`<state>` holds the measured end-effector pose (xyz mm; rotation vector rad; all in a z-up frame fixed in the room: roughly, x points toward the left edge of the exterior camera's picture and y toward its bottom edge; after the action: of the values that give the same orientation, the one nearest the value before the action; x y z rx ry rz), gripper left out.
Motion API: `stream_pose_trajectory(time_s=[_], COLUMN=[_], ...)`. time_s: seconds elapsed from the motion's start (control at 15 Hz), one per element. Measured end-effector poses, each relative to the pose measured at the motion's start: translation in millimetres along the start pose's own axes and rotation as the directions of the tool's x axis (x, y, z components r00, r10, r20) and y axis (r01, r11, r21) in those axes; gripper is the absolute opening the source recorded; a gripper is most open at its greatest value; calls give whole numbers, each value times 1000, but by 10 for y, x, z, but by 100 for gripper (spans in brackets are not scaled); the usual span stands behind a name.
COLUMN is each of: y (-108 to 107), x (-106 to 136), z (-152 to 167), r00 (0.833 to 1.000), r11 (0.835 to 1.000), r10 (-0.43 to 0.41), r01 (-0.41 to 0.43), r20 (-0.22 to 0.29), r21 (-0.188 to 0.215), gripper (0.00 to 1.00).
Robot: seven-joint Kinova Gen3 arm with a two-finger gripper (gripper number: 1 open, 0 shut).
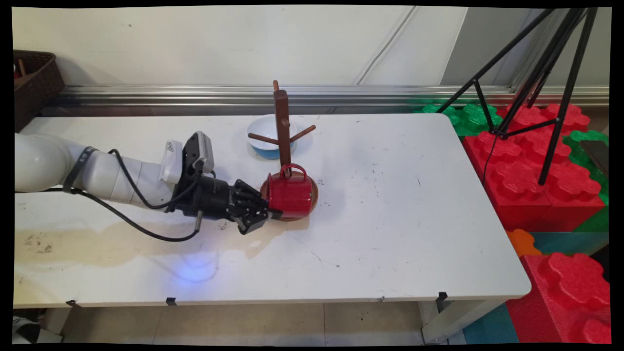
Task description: Place the picked object on the table
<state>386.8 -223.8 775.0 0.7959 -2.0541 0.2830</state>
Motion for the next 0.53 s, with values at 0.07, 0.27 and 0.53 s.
stream_pose_trajectory(time_s=[0.07, 0.27, 0.53], y=[4, 24, 71], x=[7, 46, 97], z=[-13, -60, -126], r00=[1000, 1000, 1000], r11=[1000, 1000, 999], r10=[0, 2, 3], r01=[0, -2, -3], r20=[-1, -4, -7], r21=[-3, -16, -35], gripper=[0, 0, 0])
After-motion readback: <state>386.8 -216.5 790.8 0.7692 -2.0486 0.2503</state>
